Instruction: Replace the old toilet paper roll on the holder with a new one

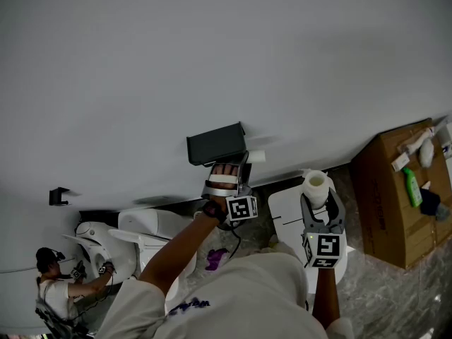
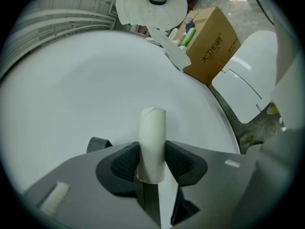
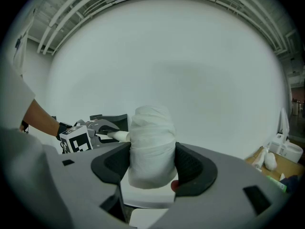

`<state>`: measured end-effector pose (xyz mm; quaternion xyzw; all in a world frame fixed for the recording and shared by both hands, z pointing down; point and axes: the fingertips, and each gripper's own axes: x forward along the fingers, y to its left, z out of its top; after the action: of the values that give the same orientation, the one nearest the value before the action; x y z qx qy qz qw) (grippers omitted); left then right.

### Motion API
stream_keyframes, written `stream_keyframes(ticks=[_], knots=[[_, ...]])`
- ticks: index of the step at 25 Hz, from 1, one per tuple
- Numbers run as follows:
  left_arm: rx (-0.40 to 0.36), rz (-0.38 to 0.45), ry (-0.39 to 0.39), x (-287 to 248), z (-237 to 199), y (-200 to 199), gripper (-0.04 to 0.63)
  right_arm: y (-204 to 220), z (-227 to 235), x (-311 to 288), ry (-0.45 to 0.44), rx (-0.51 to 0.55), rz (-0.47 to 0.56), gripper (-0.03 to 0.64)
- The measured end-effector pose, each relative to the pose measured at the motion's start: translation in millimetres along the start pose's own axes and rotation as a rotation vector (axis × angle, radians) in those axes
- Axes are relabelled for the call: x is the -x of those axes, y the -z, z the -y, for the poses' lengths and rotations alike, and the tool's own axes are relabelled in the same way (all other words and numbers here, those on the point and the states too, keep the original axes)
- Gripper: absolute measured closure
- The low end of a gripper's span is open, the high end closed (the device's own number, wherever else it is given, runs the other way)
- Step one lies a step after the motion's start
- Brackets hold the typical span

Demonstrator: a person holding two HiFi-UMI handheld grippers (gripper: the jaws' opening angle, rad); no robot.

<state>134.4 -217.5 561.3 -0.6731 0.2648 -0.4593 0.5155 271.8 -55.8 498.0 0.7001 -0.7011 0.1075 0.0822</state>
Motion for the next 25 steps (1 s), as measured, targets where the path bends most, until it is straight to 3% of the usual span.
stream_keyframes(ticks=[16,25], knots=[[0.024,0.078,-0.005,4.1,-5.1,-41.2,0.422,3.2,6.9,4.0,0.016,-0.005,-0.01,0.334],[0.21,0.165,-0.073,30.2,-26.8,-61.5,0.422,5.8,11.9,12.8,0.023,0.009,-0.025,0.334]])
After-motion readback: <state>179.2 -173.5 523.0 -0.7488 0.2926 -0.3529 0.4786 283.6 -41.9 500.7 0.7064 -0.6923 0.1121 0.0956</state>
